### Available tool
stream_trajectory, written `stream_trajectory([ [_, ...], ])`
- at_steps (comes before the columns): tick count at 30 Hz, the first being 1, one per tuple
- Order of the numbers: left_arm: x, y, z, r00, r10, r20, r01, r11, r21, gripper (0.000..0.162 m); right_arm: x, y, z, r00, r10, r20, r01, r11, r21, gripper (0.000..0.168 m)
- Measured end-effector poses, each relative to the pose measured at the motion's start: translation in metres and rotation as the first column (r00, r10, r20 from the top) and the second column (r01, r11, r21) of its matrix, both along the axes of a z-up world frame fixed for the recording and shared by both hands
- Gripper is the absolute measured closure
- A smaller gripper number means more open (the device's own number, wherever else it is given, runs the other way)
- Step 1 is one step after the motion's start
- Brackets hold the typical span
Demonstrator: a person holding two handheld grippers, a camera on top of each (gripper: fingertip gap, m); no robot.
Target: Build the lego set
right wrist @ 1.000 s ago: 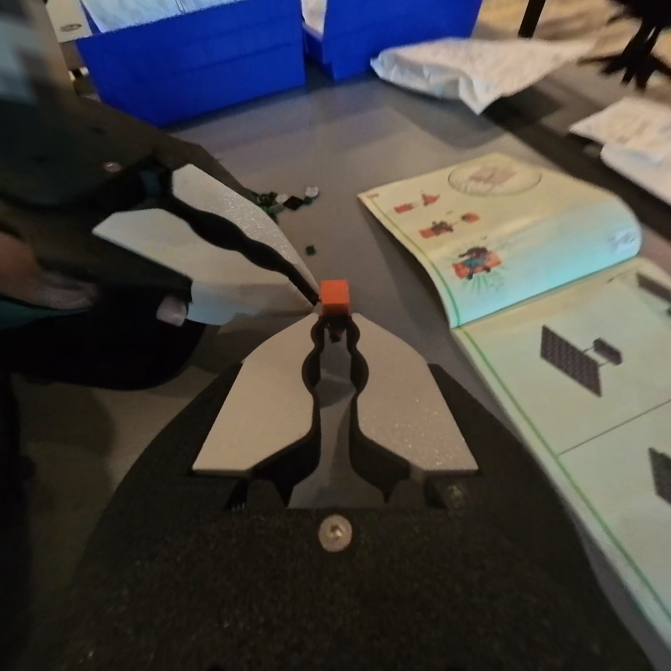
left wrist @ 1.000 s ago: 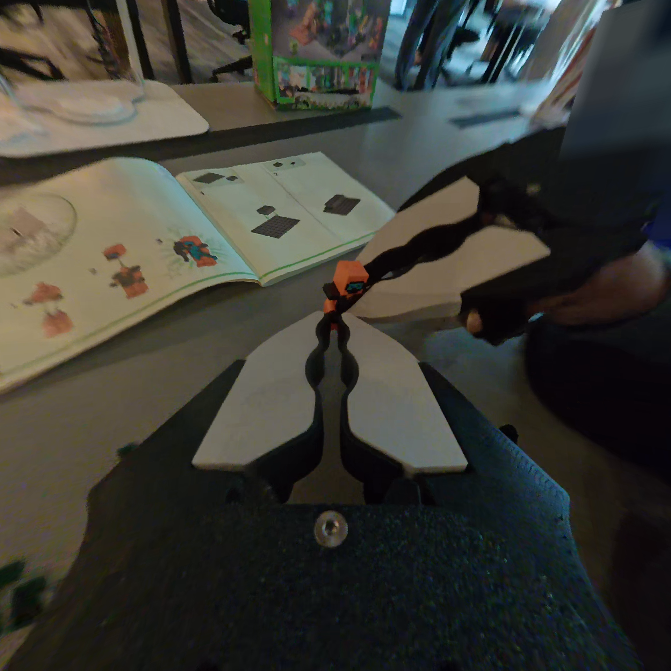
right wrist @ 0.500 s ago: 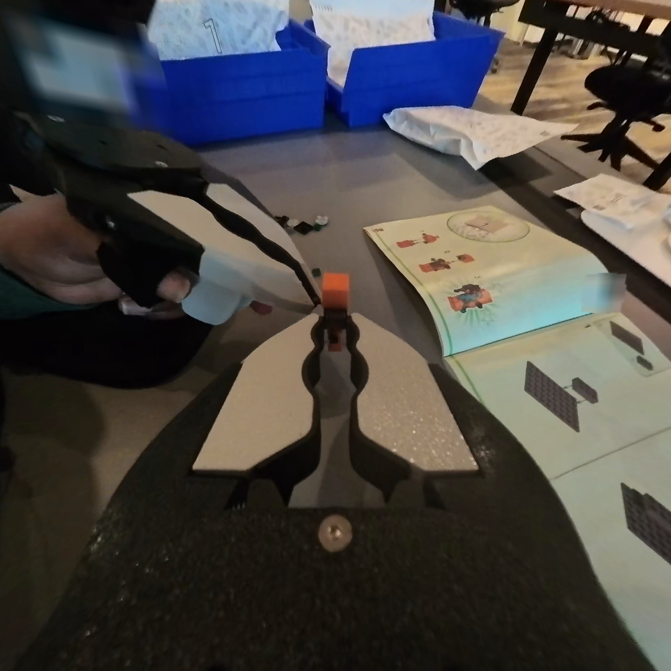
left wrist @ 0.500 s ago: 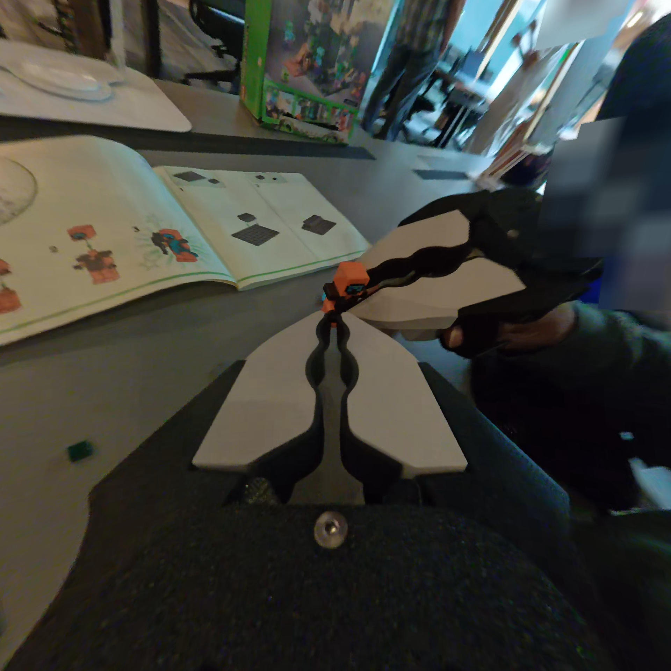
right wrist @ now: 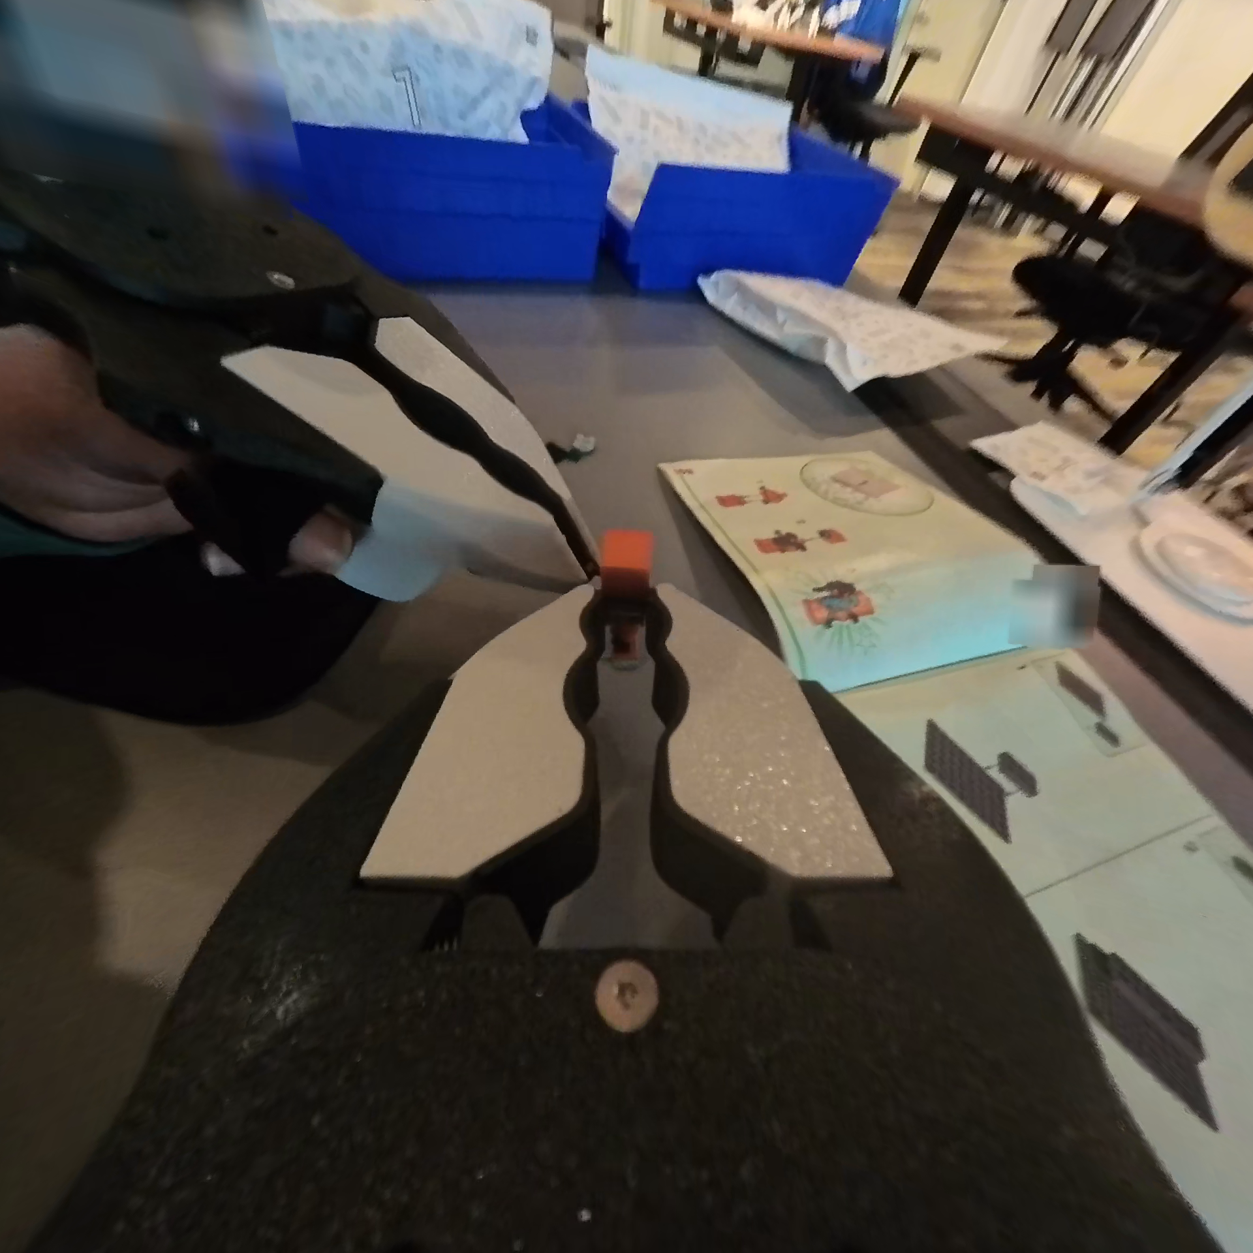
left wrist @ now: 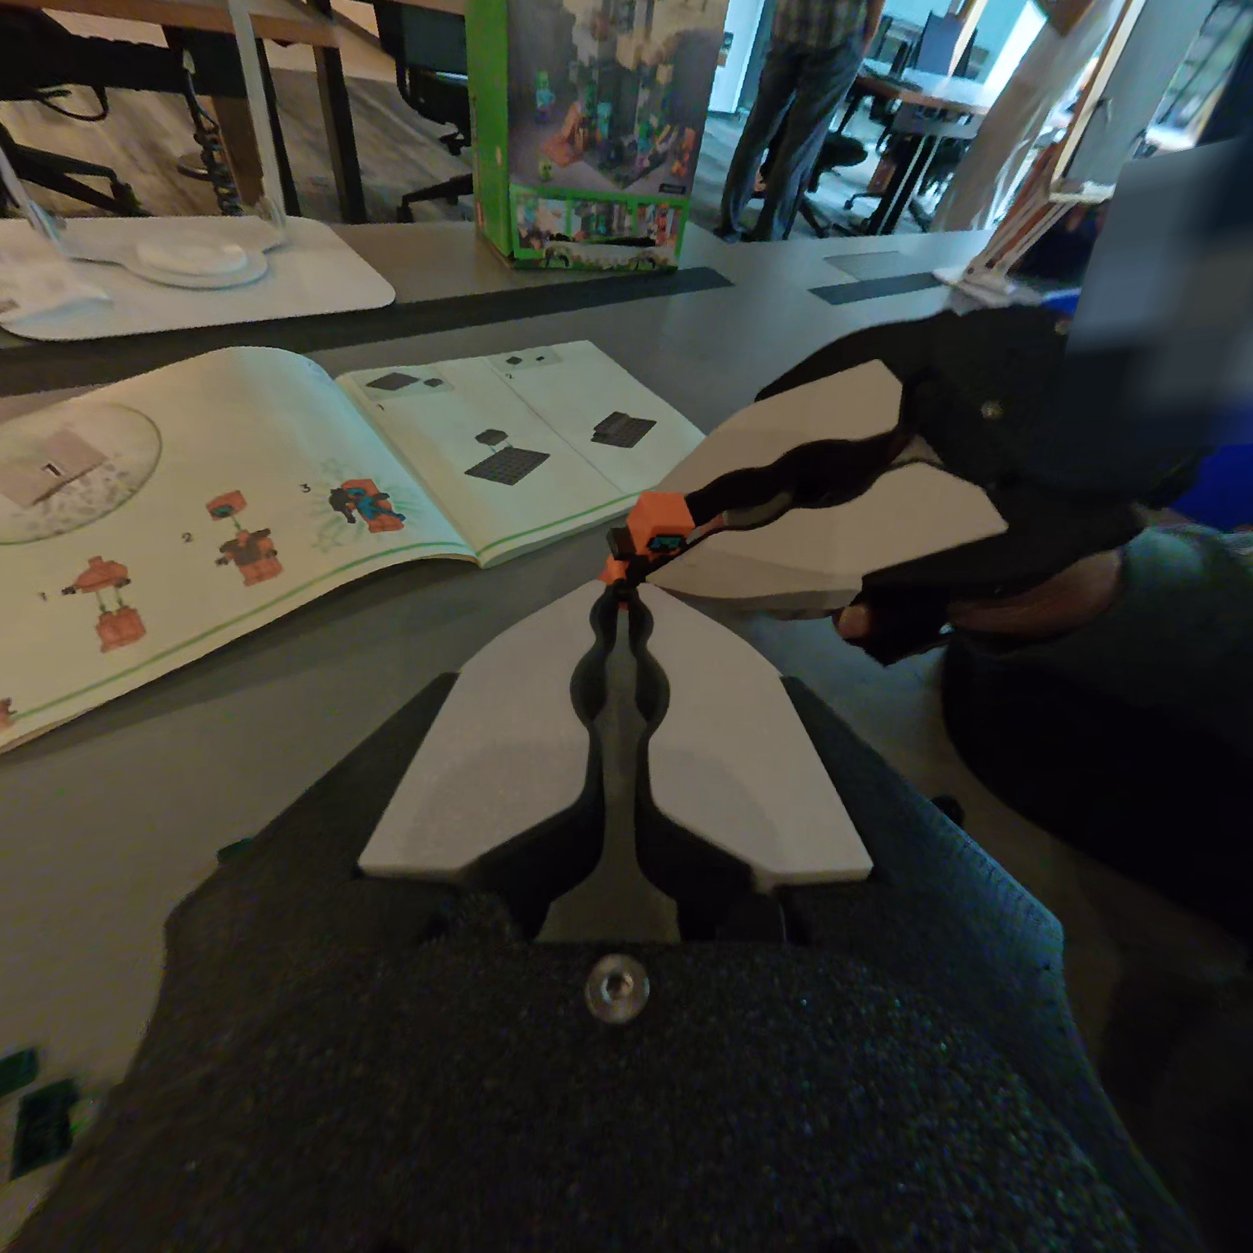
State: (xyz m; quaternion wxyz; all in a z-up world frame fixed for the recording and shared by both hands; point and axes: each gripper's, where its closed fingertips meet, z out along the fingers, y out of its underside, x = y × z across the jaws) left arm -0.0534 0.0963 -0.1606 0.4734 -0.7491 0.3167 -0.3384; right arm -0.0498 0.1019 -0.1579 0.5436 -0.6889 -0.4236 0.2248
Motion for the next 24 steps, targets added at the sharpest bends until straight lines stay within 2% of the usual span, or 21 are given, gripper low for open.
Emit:
stream_trajectory([
  [6, 0.001, -0.002, 0.012, 0.983, -0.017, 0.184, 0.043, 0.990, -0.136, 0.159, 0.001, -0.002, 0.010, 0.999, 0.006, -0.041, -0.001, 0.993, 0.118, 0.157],
  [12, 0.003, -0.007, 0.022, 0.915, -0.011, 0.403, 0.144, 0.943, -0.300, 0.159, 0.001, -0.006, 0.019, 0.996, 0.041, -0.085, -0.025, 0.982, 0.185, 0.157],
  [19, 0.001, -0.014, 0.035, 0.752, 0.053, 0.657, 0.343, 0.820, -0.459, 0.159, 0.000, -0.013, 0.031, 0.988, 0.087, -0.131, -0.055, 0.971, 0.234, 0.157],
  [24, 0.000, -0.016, 0.040, 0.632, 0.142, 0.762, 0.457, 0.725, -0.515, 0.160, -0.001, -0.015, 0.035, 0.986, 0.095, -0.140, -0.057, 0.965, 0.256, 0.157],
])
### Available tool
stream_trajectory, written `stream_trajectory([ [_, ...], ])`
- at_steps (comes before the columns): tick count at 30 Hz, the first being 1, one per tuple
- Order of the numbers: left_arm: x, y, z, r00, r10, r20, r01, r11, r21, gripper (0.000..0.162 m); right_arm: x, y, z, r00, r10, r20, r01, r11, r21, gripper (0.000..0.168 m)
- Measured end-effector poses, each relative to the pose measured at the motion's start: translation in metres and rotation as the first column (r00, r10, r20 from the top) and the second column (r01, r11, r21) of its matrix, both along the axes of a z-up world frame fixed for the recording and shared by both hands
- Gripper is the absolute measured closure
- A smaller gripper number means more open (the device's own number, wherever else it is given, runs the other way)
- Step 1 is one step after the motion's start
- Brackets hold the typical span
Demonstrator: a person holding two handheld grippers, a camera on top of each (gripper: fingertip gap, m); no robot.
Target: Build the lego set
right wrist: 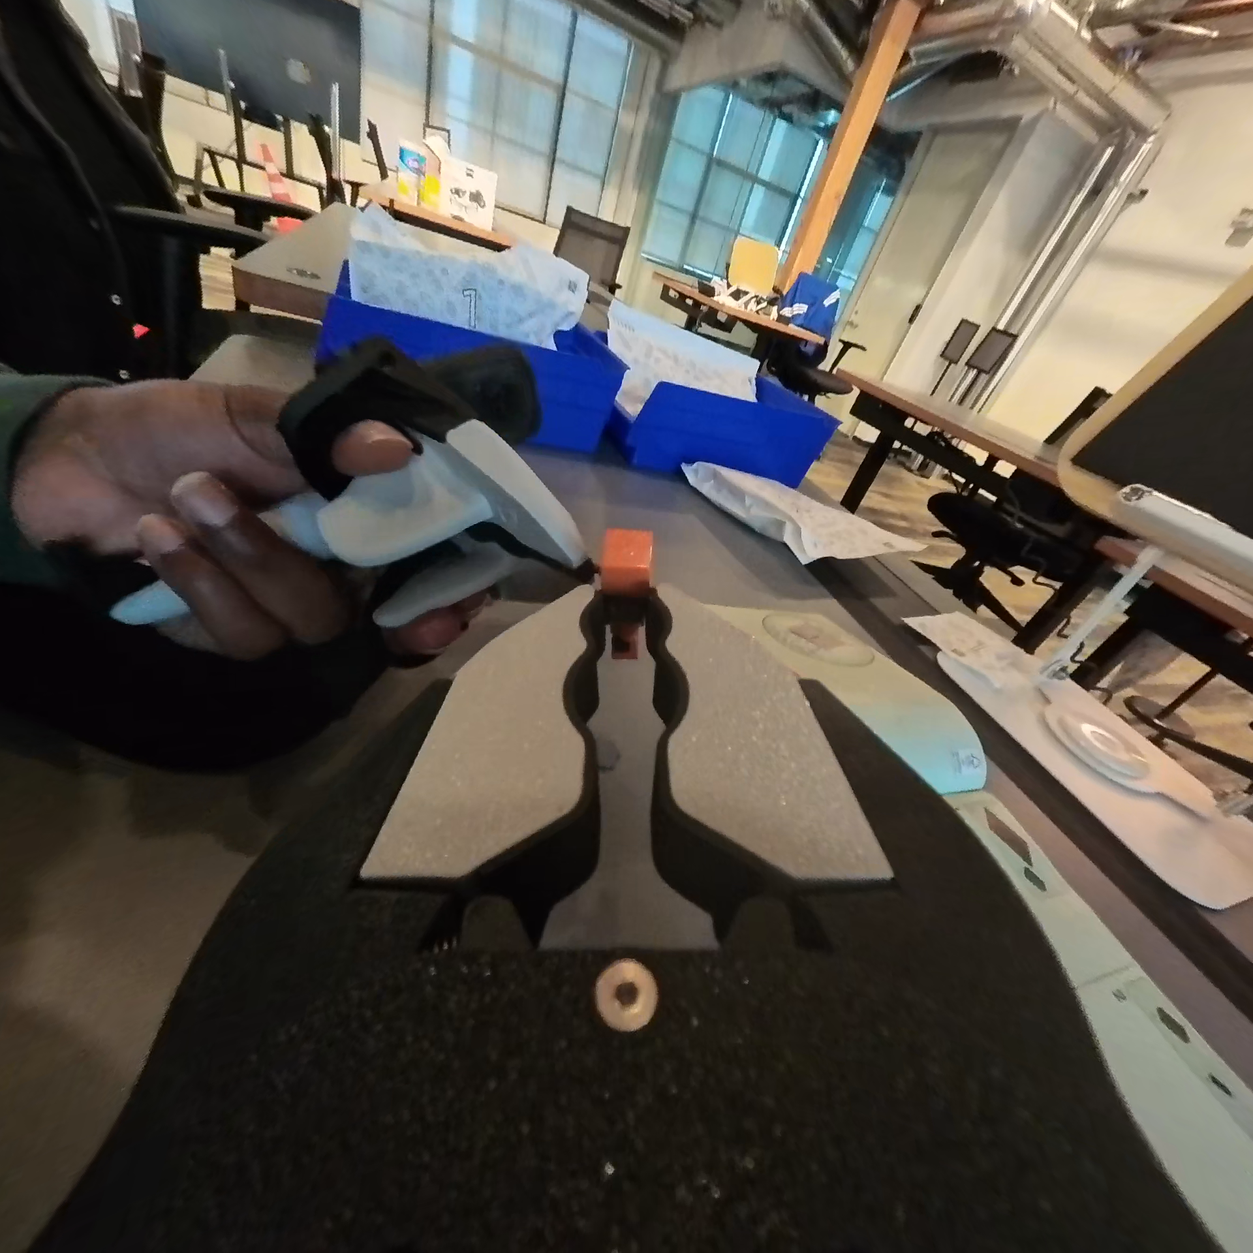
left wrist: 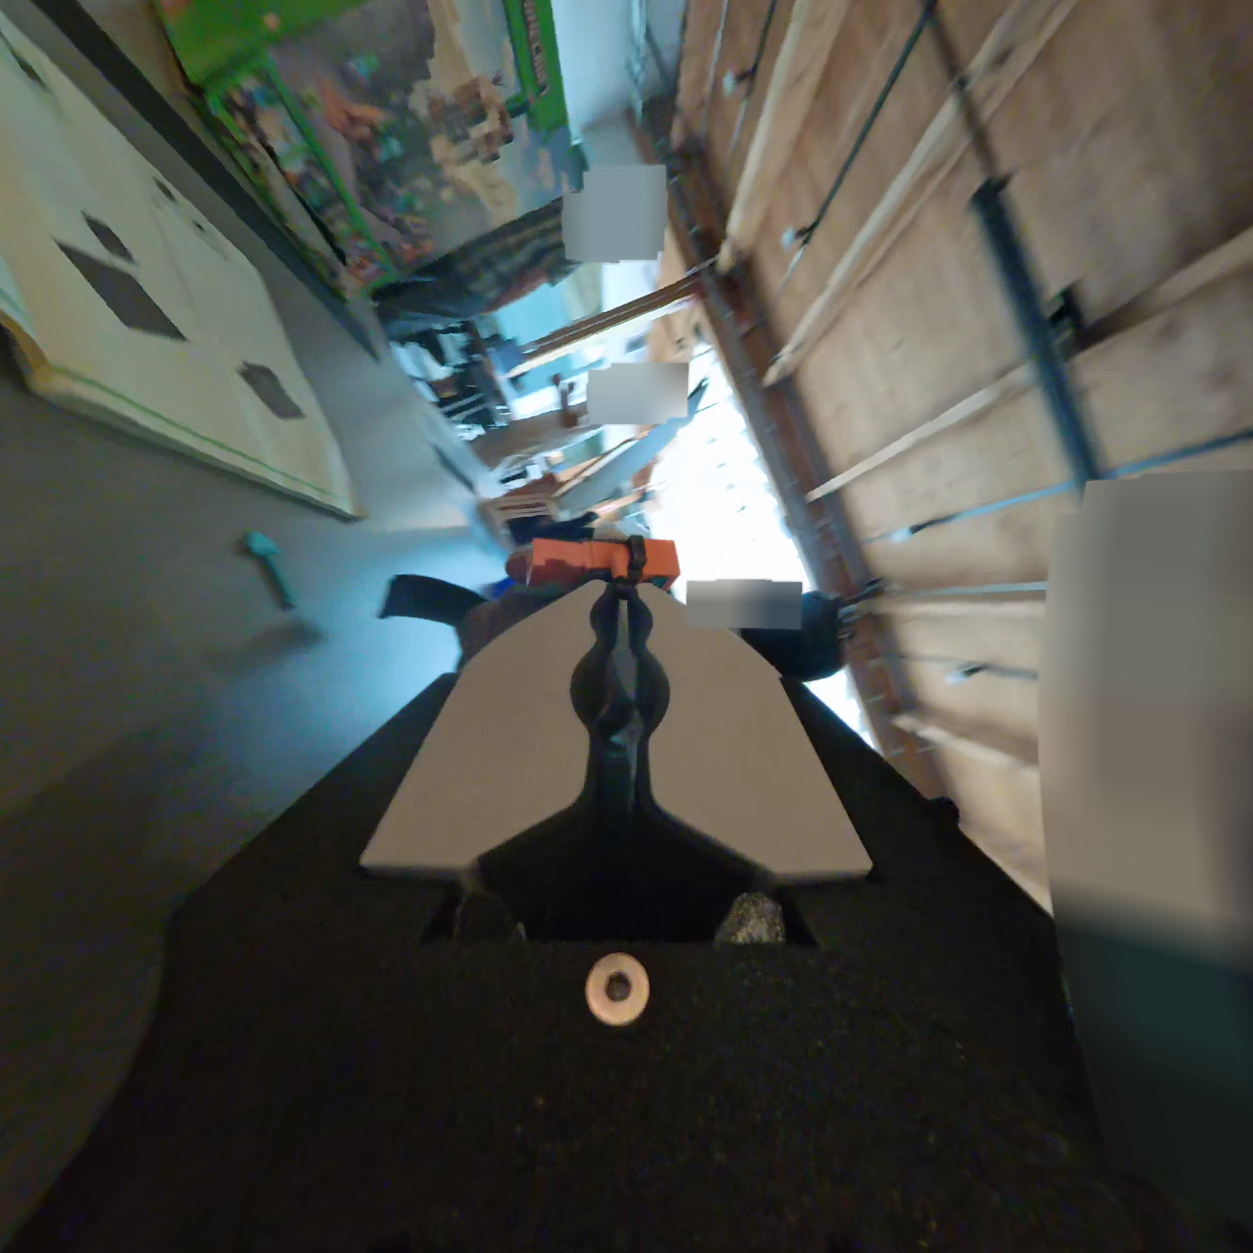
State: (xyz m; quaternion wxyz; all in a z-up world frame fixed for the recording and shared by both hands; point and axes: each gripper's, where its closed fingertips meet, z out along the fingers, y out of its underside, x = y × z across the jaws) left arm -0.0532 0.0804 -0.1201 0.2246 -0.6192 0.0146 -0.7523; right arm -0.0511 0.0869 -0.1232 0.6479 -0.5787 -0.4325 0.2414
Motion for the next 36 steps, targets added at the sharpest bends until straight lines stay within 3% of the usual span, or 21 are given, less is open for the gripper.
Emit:
stream_trajectory([
  [5, -0.001, -0.001, 0.005, 0.990, 0.003, 0.138, 0.014, 0.993, -0.119, 0.160, 0.000, -0.001, 0.004, 1.000, -0.002, -0.006, 0.002, 1.000, 0.018, 0.157],
  [12, -0.001, -0.001, 0.006, 0.993, 0.016, 0.118, -0.005, 0.996, -0.089, 0.160, 0.000, -0.001, 0.005, 1.000, -0.004, -0.003, 0.004, 1.000, 0.019, 0.157],
  [23, -0.002, 0.002, -0.004, 0.970, 0.174, -0.168, -0.134, 0.965, 0.225, 0.159, -0.001, 0.002, -0.003, 0.999, -0.028, 0.040, 0.029, 0.999, -0.022, 0.157],
  [29, -0.002, 0.004, -0.009, 0.936, 0.248, -0.250, -0.158, 0.930, 0.331, 0.159, -0.002, 0.003, -0.008, 0.998, -0.032, 0.056, 0.034, 0.998, -0.046, 0.157],
  [36, -0.002, 0.004, -0.011, 0.927, 0.260, -0.269, -0.159, 0.925, 0.346, 0.159, -0.002, 0.004, -0.010, 0.998, -0.033, 0.061, 0.036, 0.998, -0.054, 0.157],
])
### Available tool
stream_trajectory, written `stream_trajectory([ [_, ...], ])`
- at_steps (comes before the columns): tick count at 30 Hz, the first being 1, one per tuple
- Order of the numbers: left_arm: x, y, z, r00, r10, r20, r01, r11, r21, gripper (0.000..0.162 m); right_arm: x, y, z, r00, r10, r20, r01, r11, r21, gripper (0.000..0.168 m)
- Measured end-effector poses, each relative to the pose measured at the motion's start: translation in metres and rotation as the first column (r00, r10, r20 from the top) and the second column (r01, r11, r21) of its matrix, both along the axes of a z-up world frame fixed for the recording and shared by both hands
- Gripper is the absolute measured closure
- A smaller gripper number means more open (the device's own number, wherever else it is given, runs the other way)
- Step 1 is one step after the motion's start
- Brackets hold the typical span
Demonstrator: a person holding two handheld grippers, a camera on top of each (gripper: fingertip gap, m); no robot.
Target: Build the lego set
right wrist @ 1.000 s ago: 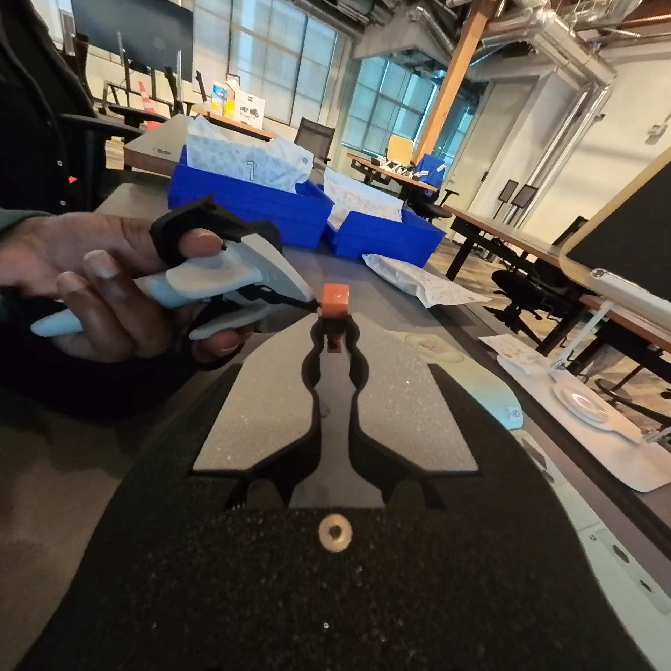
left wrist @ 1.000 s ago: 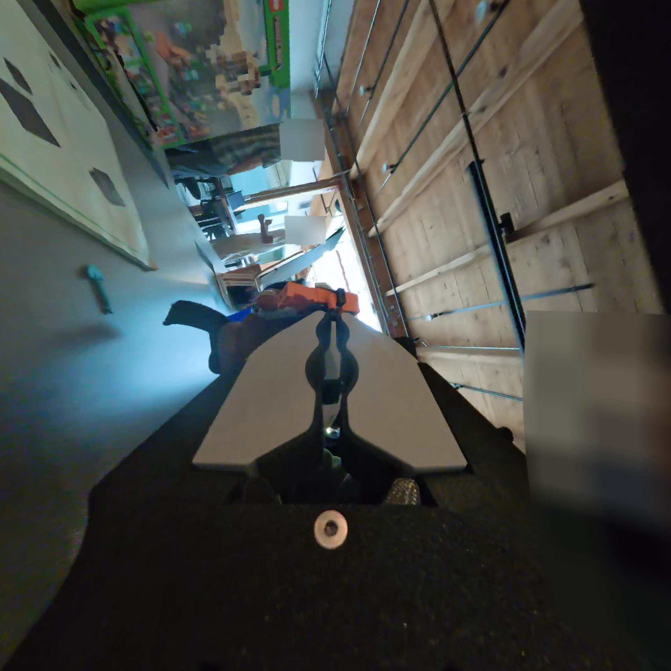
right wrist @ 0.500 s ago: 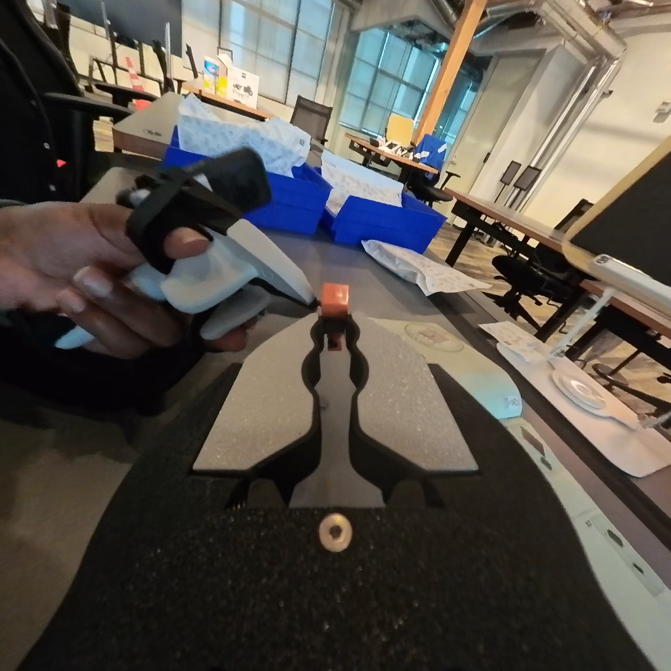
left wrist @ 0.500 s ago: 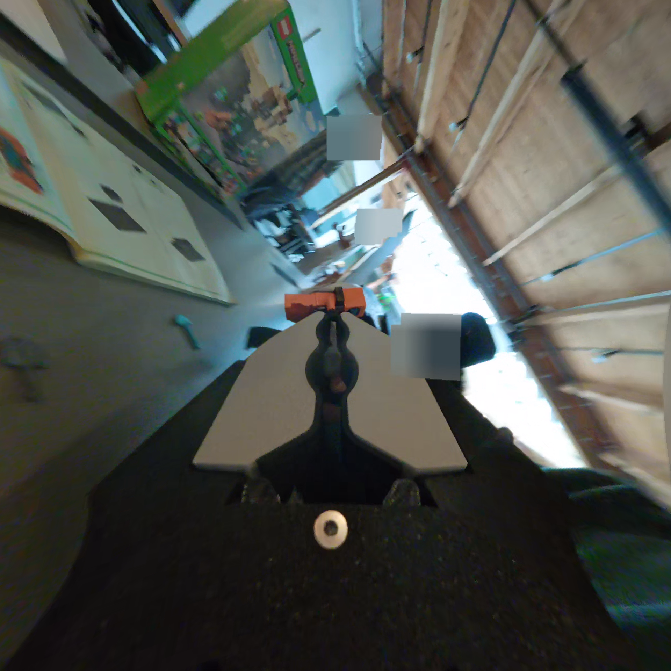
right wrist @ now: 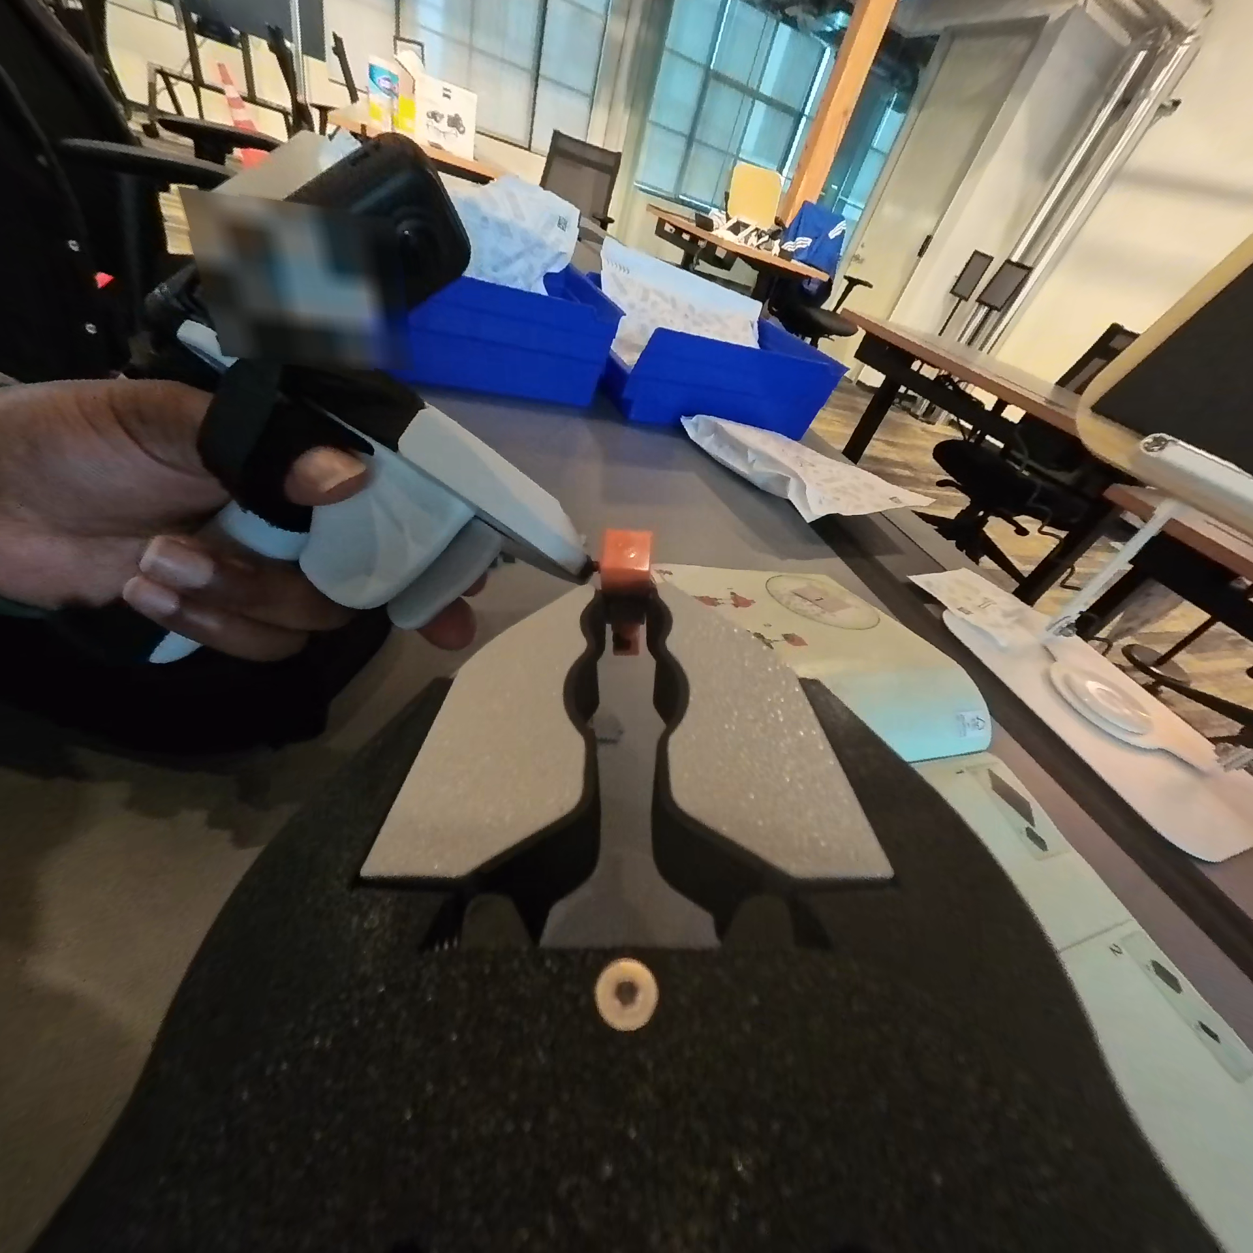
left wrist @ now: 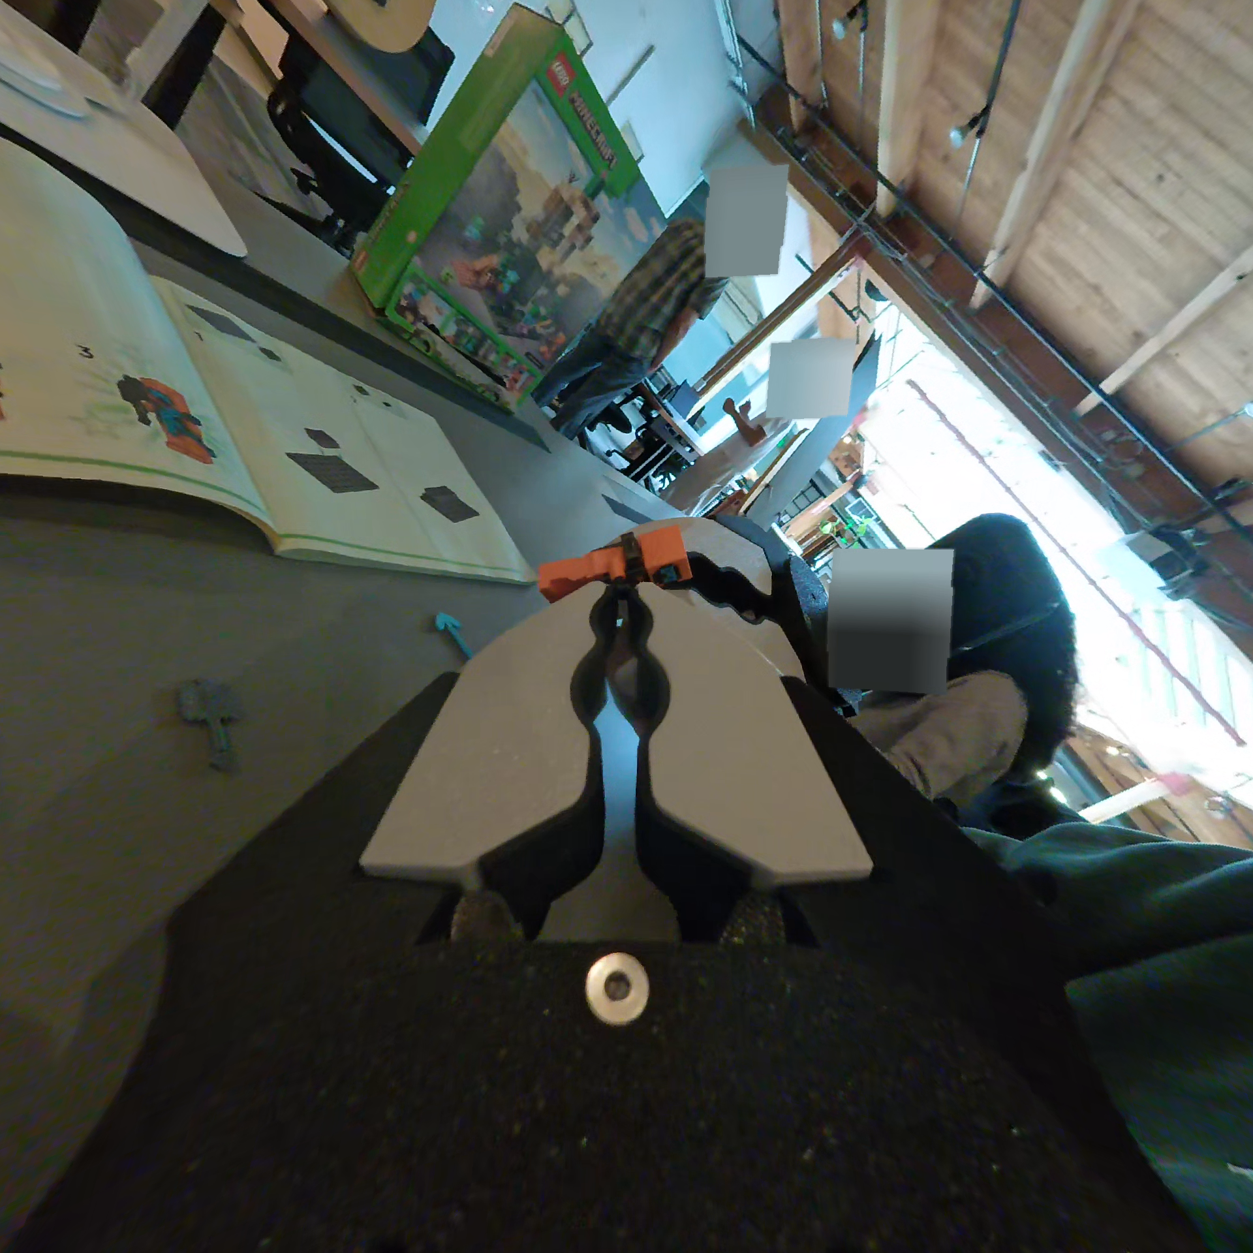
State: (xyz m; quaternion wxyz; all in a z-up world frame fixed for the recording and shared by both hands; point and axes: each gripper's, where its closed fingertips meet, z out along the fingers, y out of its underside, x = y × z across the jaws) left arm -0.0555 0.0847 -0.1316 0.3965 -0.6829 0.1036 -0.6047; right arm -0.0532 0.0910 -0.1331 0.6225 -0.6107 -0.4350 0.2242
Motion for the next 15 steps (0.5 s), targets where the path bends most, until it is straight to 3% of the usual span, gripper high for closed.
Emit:
stream_trajectory([
  [7, -0.0008, 0.0002, -0.0005, 1.000, 0.017, -0.017, -0.017, 1.000, 0.017, 0.158, -0.0003, 0.0004, -0.0007, 1.000, 0.000, -0.002, 0.000, 1.000, -0.006, 0.157],
  [9, -0.0018, 0.0006, -0.0025, 0.998, 0.027, -0.053, -0.025, 0.999, 0.036, 0.129, 0.0015, 0.0017, 0.0009, 1.000, -0.007, -0.014, 0.007, 1.000, -0.012, 0.157],
  [10, -0.0022, -0.0007, -0.0025, 0.998, 0.023, -0.062, -0.020, 0.999, 0.045, 0.127, 0.0030, 0.0025, 0.0023, 1.000, -0.009, -0.023, 0.009, 1.000, -0.017, 0.157],
  [15, -0.0087, -0.0027, -0.0017, 0.991, 0.056, -0.121, -0.043, 0.993, 0.107, 0.129, 0.0090, 0.0069, 0.0028, 0.999, -0.024, -0.043, 0.022, 0.998, -0.052, 0.157],
])
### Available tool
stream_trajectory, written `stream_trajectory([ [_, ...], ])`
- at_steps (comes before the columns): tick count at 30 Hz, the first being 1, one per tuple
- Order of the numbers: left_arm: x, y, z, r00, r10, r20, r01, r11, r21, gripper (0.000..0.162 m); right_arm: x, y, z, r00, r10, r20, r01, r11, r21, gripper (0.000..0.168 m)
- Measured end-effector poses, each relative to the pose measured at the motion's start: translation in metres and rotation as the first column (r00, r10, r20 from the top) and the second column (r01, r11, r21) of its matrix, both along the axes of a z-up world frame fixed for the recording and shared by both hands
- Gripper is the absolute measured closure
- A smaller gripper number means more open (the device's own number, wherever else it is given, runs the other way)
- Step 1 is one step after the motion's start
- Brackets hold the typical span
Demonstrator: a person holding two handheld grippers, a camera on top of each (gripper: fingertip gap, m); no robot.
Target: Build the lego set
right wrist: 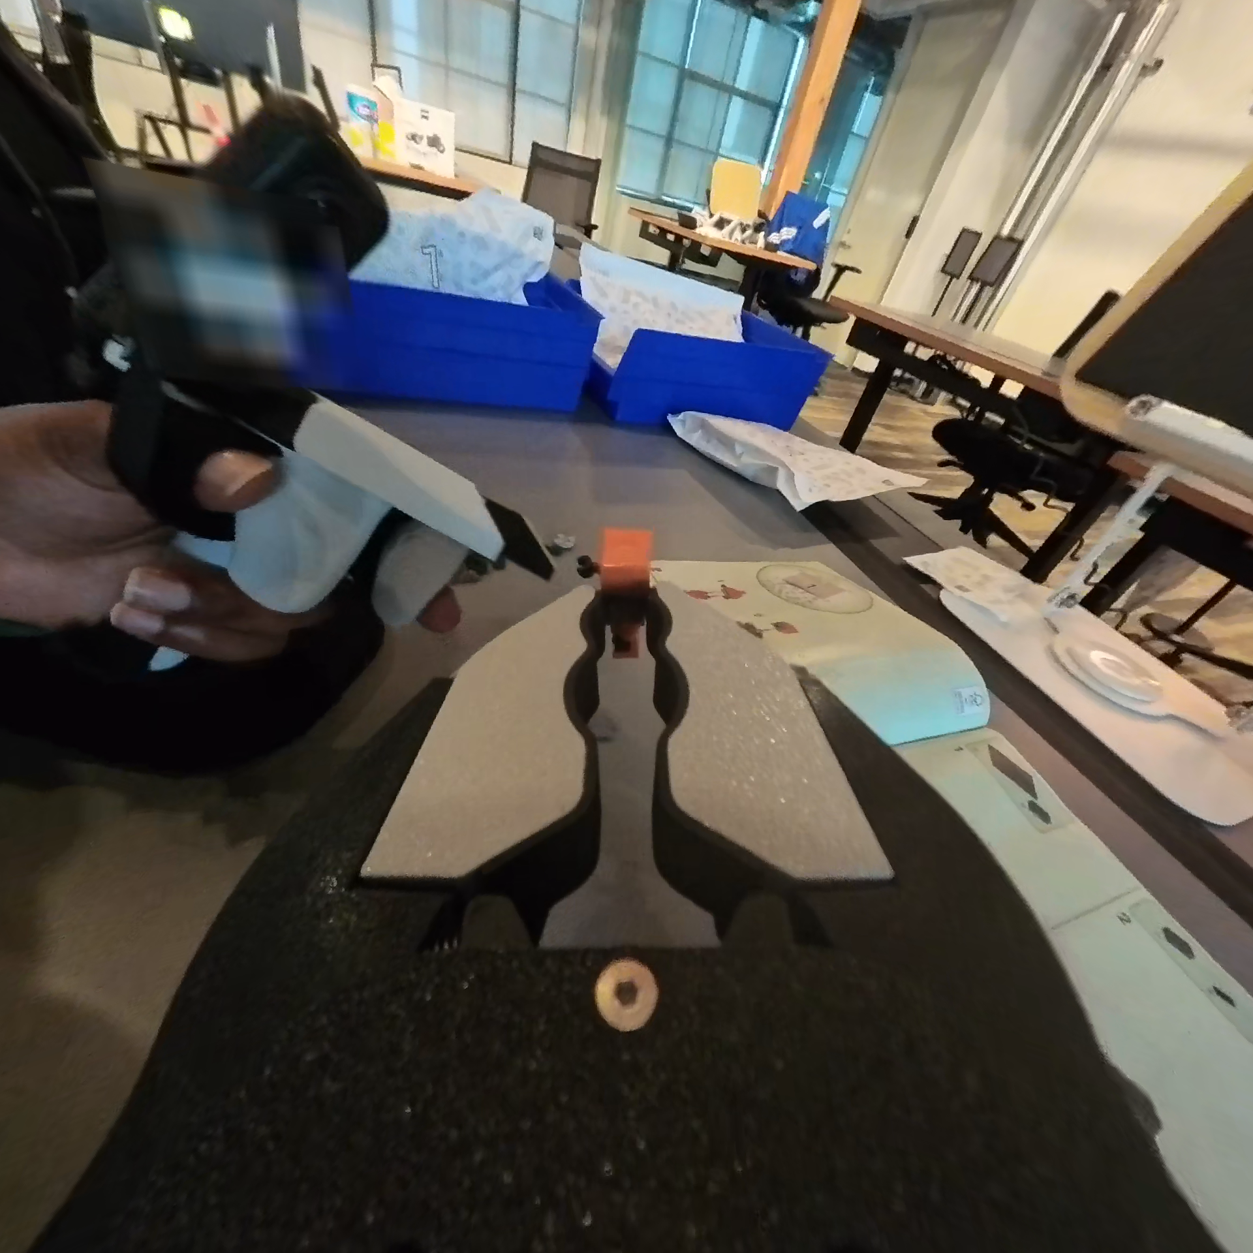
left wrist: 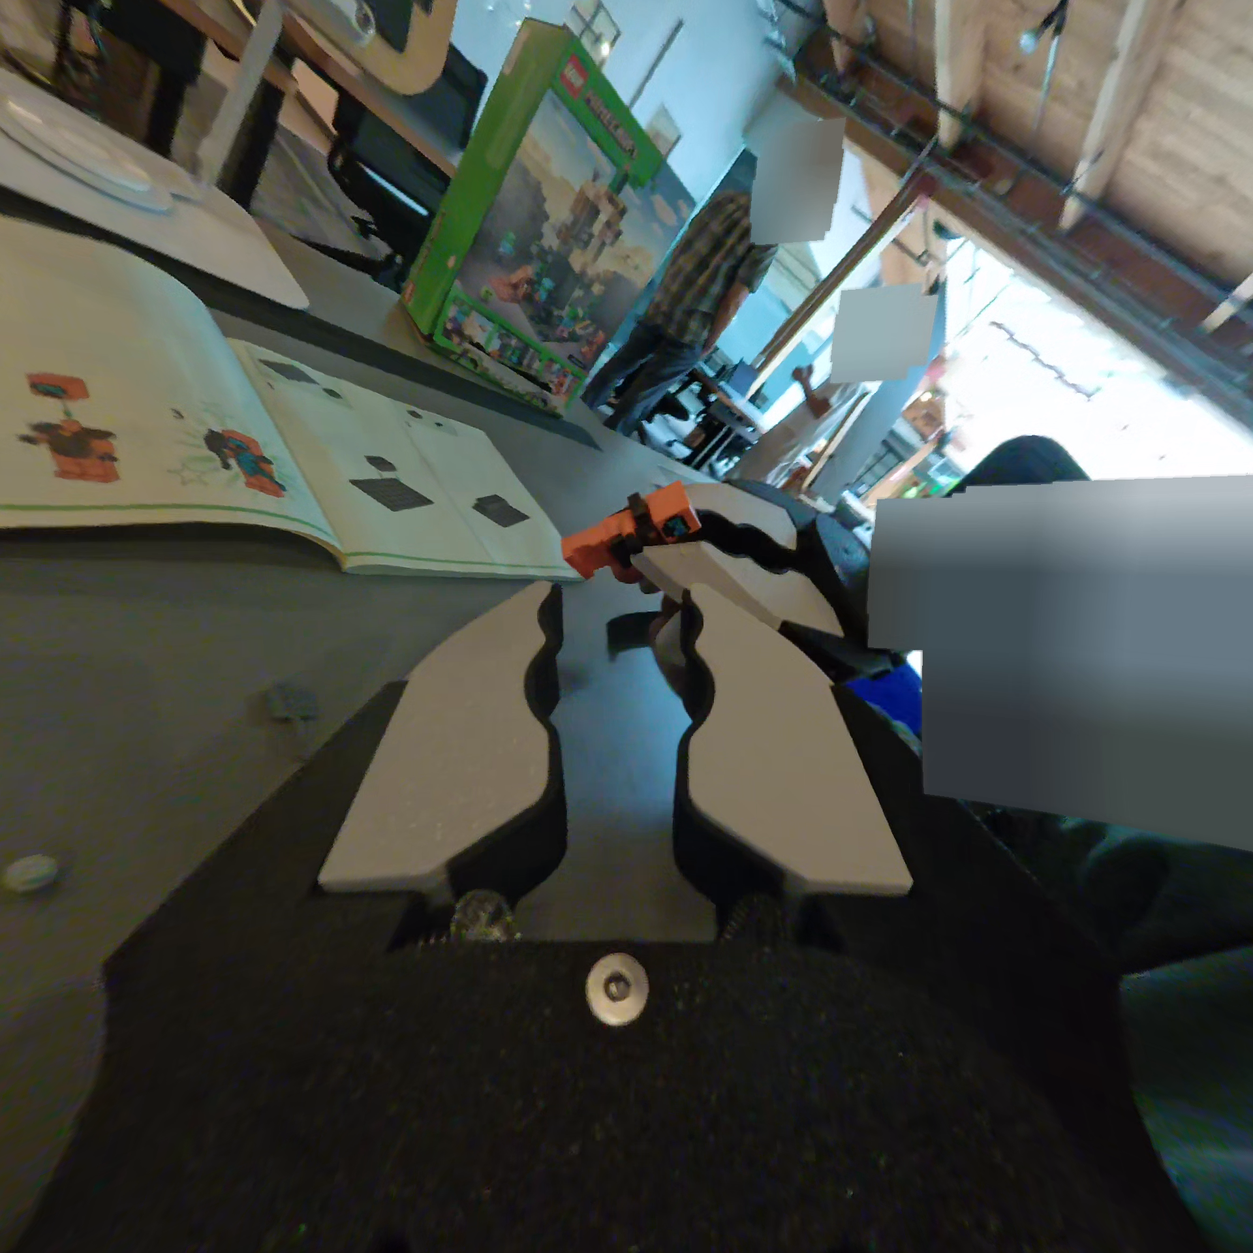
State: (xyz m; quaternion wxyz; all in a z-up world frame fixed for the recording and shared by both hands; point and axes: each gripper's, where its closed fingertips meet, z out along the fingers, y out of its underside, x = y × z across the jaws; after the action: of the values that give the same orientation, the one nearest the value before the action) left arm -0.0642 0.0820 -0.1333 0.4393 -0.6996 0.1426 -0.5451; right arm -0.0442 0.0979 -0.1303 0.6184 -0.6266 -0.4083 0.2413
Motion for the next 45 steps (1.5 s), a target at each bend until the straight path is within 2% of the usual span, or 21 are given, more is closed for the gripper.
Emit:
stream_trajectory([
  [6, -0.009, 0.007, -0.003, 0.983, 0.059, -0.175, -0.038, 0.992, 0.118, 0.136, 0.000, 0.003, -0.009, 1.000, -0.003, 0.015, 0.004, 0.998, -0.067, 0.157],
  [9, -0.014, 0.015, -0.016, 0.927, 0.109, -0.360, -0.033, 0.977, 0.212, 0.137, 0.001, 0.005, -0.014, 1.000, -0.010, 0.026, 0.012, 0.994, -0.113, 0.157],
  [11, -0.019, 0.022, -0.025, 0.883, 0.128, -0.451, -0.019, 0.971, 0.238, 0.145, 0.003, 0.007, -0.019, 0.999, -0.020, 0.044, 0.026, 0.989, -0.143, 0.157],
  [12, -0.021, 0.026, -0.030, 0.860, 0.129, -0.493, -0.010, 0.972, 0.237, 0.155, 0.004, 0.009, -0.020, 0.998, -0.028, 0.054, 0.036, 0.988, -0.152, 0.157],
  [15, -0.030, 0.043, -0.050, 0.785, 0.094, -0.612, 0.011, 0.986, 0.165, 0.160, 0.009, 0.011, -0.023, 0.995, -0.052, 0.081, 0.064, 0.986, -0.155, 0.157],
  [18, -0.033, 0.056, -0.065, 0.751, 0.016, -0.660, 0.015, 0.999, 0.041, 0.162, 0.011, 0.011, -0.026, 0.994, -0.059, 0.095, 0.074, 0.984, -0.164, 0.157],
  [21, -0.034, 0.069, -0.077, 0.664, -0.019, -0.747, 0.025, 1.000, -0.003, 0.162, 0.012, 0.011, -0.031, 0.993, -0.059, 0.105, 0.078, 0.979, -0.186, 0.157],
  [27, -0.012, 0.079, -0.097, 0.541, -0.082, -0.837, 0.042, 0.997, -0.070, 0.162, 0.017, 0.012, -0.032, 0.993, -0.066, 0.102, 0.086, 0.974, -0.210, 0.157],
  [31, 0.001, 0.086, -0.108, 0.484, -0.106, -0.869, 0.036, 0.994, -0.101, 0.162, 0.020, 0.012, -0.032, 0.993, -0.071, 0.098, 0.091, 0.970, -0.225, 0.157],
  [37, 0.010, 0.099, -0.116, 0.432, -0.109, -0.895, 0.015, 0.993, -0.113, 0.162, 0.025, 0.012, -0.029, 0.994, -0.074, 0.081, 0.091, 0.968, -0.234, 0.157],
  [45, 0.011, 0.108, -0.122, 0.416, -0.098, -0.904, -0.020, 0.993, -0.116, 0.162, 0.028, 0.013, -0.028, 0.994, -0.083, 0.072, 0.098, 0.965, -0.242, 0.157],
])
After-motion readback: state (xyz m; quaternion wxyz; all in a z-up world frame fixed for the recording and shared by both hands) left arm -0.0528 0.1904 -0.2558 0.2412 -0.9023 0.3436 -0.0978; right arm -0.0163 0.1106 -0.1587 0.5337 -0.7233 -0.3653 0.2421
